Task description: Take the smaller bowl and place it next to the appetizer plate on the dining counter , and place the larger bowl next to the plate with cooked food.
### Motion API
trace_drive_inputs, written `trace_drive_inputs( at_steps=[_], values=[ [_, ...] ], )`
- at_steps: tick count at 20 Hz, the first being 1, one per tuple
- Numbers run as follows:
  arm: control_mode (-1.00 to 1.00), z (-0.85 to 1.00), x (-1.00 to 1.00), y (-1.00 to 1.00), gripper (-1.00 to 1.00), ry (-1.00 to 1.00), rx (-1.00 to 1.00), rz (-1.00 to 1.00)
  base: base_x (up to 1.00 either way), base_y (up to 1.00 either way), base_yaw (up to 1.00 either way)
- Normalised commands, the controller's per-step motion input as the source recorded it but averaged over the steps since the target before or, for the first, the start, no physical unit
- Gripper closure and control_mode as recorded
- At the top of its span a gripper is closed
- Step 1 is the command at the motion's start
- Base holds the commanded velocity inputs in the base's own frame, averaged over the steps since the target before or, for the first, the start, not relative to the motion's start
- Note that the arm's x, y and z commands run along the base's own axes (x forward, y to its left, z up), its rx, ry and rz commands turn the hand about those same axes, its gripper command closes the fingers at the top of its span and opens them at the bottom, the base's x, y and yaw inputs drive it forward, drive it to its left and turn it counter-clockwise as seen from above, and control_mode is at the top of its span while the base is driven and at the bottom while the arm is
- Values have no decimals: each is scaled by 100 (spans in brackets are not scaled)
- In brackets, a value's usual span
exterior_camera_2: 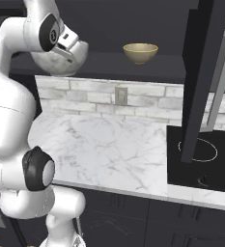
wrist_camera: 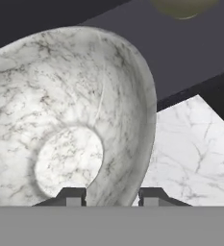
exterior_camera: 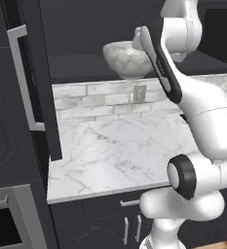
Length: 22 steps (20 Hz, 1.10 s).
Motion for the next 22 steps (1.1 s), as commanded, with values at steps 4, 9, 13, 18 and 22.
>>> trace_drive_inputs(
  at_steps=[4,9,13,18,22],
  values=[
    [-100,-30,-100,0,100,-3,-7,25,0,0,0],
    [-100,-33,-100,-6,100,-5,-5,22,0,0,0],
    [-100,-12,-100,-17,100,0,-3,15,0,0,0],
    [-100,-2,-78,-23,100,-6,0,11,0,0,0],
    [-100,0,-58,-24,100,-13,0,11,0,0,0]
  ],
)
